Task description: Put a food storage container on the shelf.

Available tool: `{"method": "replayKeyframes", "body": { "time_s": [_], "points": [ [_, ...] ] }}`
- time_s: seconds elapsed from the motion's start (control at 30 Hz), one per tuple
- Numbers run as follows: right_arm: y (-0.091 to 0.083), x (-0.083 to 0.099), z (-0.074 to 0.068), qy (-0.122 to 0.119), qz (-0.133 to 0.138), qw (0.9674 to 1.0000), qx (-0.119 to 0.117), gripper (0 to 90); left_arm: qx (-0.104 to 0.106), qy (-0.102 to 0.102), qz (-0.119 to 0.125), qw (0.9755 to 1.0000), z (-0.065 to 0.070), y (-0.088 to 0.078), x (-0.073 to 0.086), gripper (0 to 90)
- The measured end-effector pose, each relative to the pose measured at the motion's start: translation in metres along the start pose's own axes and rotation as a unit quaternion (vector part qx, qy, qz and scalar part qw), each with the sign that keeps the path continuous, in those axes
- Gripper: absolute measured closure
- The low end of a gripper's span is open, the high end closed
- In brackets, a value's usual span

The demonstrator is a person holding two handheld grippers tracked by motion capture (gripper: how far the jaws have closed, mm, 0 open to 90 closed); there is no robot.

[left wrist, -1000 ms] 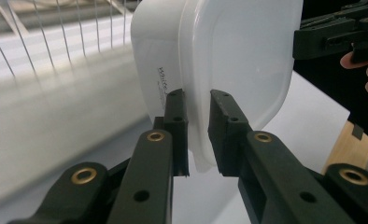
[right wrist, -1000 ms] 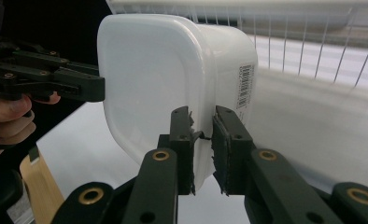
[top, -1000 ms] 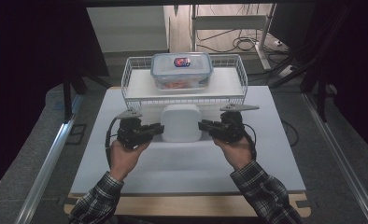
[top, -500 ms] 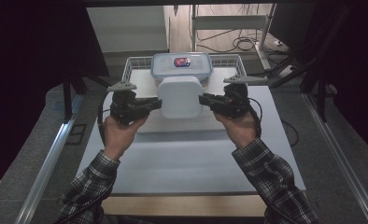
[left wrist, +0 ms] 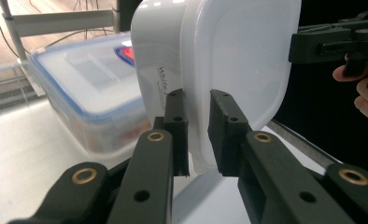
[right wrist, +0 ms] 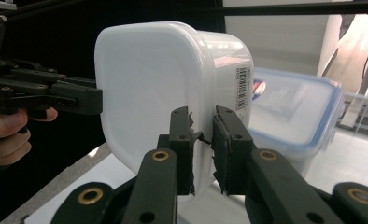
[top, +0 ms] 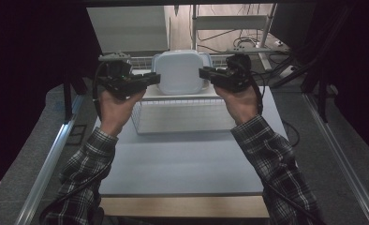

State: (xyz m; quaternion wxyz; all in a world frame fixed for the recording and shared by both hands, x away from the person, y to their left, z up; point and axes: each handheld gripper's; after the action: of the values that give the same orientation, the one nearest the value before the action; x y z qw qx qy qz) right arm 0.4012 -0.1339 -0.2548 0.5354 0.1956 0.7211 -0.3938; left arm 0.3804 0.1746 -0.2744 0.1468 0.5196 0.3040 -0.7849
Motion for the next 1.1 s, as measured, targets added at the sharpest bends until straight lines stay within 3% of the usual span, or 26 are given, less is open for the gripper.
{"method": "replayKeyframes", "body": {
  "time_s": [0.33,0.77,0.93,1.1],
  "points": [
    [0.019,-0.025,0.015,0.014,0.004,0.9998,0.015,78.1,0.000,-0.014,0.006,0.9999,-0.020,0.014,-0.027,78.5],
    [0.039,-0.031,0.031,0.038,-0.003,0.9991,0.016,76.6,0.007,-0.034,0.016,0.9993,-0.037,0.026,-0.035,77.1],
    [0.044,-0.032,0.029,0.032,-0.001,0.9994,0.015,70.0,0.009,-0.035,0.024,0.9990,-0.039,0.028,-0.037,64.0],
    [0.049,-0.033,0.028,0.031,0.000,0.9994,0.019,64.3,0.006,-0.037,0.028,0.9989,-0.039,0.033,-0.038,56.3]
  ]
}}
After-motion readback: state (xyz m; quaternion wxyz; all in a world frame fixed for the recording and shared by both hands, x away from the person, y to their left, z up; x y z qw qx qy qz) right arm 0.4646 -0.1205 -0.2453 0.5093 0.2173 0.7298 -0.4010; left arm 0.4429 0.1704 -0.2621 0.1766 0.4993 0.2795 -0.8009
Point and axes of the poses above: each handheld gripper's, and its own axes: y roughly forward along the jaws, x roughly out of its underside, z roughly to its right, and after that the axes turned 8 degrees about x, right-handed
